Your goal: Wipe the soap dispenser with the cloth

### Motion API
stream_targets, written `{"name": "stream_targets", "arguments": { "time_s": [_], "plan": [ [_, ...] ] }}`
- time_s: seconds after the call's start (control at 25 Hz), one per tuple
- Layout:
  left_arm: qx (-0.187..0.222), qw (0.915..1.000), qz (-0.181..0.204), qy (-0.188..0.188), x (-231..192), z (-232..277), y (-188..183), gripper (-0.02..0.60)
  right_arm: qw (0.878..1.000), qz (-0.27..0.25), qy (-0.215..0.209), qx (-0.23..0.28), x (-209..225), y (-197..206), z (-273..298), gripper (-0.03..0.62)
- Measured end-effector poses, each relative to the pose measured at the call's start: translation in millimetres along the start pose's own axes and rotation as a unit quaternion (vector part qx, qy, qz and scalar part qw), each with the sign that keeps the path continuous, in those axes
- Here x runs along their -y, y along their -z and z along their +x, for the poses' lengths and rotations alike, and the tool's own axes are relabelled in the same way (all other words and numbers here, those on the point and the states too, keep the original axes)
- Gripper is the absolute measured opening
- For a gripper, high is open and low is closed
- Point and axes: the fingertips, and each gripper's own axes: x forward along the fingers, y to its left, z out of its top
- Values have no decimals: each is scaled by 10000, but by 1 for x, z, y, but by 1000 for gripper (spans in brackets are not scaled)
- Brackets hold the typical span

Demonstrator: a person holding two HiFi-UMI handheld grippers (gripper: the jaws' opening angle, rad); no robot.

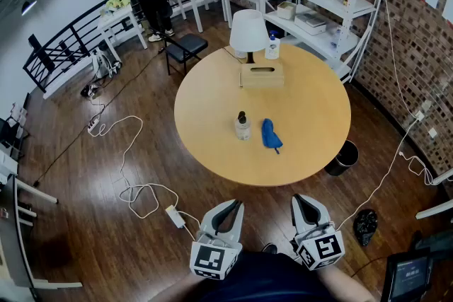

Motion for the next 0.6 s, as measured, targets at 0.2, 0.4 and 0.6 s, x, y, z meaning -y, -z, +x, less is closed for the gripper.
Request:
{"name": "stream_targets", "arguments": {
  "time_s": [0.2,0.4,0.6],
  "plan": [
    [-112,9997,22,-196,-22,24,-8,75,10000,79,2,3,23,-2,30,12],
    [-386,9990,-170,-175,-53,55,12,156,9991,159,41,-393,39,17,70,66],
    [-583,9982,37,100,-101,121,35,190,9955,-3,243,-918,65,44,138,93]
  ]
}}
